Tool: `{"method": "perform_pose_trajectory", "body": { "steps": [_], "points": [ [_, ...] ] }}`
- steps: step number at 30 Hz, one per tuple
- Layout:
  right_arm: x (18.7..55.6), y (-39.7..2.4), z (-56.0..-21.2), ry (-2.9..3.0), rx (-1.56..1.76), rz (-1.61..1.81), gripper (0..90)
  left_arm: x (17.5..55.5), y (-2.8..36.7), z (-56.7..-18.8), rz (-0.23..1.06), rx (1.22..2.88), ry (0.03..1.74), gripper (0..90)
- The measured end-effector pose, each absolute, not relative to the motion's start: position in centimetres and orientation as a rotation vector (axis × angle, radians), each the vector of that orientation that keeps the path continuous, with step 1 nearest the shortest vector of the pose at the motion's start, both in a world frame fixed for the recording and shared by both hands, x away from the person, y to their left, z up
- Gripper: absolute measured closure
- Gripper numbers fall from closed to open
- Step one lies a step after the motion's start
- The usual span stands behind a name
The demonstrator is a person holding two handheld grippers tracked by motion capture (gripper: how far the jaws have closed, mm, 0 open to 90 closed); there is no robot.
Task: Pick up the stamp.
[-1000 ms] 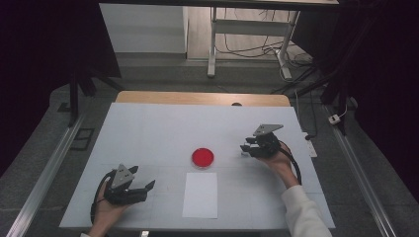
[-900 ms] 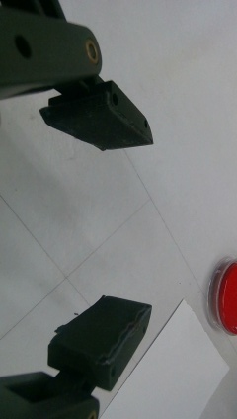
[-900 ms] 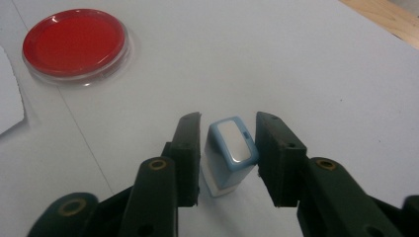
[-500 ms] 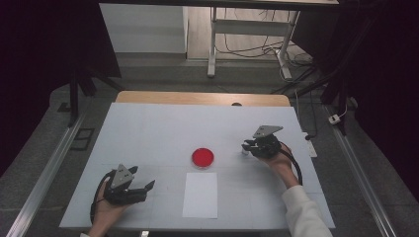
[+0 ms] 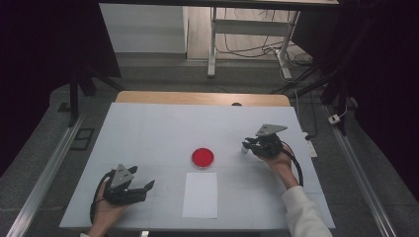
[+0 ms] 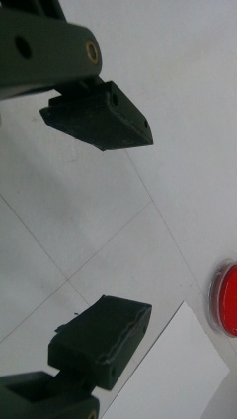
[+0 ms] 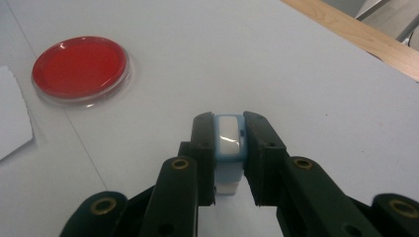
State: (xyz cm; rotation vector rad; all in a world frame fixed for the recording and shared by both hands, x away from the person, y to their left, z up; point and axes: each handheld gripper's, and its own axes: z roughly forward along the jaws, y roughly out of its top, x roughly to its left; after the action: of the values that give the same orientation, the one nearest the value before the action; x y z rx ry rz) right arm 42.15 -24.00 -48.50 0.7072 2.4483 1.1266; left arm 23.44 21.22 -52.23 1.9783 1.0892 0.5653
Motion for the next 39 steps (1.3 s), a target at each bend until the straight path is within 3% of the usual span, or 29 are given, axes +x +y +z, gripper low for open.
{"method": "perform_pose_trajectory", "body": {
  "steps": [39],
  "points": [
    [37.6, -24.3, -46.2, 2.313, 0.803, 1.392, 75.1, 23.4, 21.2, -52.4, 0.559, 1.979, 1.091, 21.3]
  ]
}}
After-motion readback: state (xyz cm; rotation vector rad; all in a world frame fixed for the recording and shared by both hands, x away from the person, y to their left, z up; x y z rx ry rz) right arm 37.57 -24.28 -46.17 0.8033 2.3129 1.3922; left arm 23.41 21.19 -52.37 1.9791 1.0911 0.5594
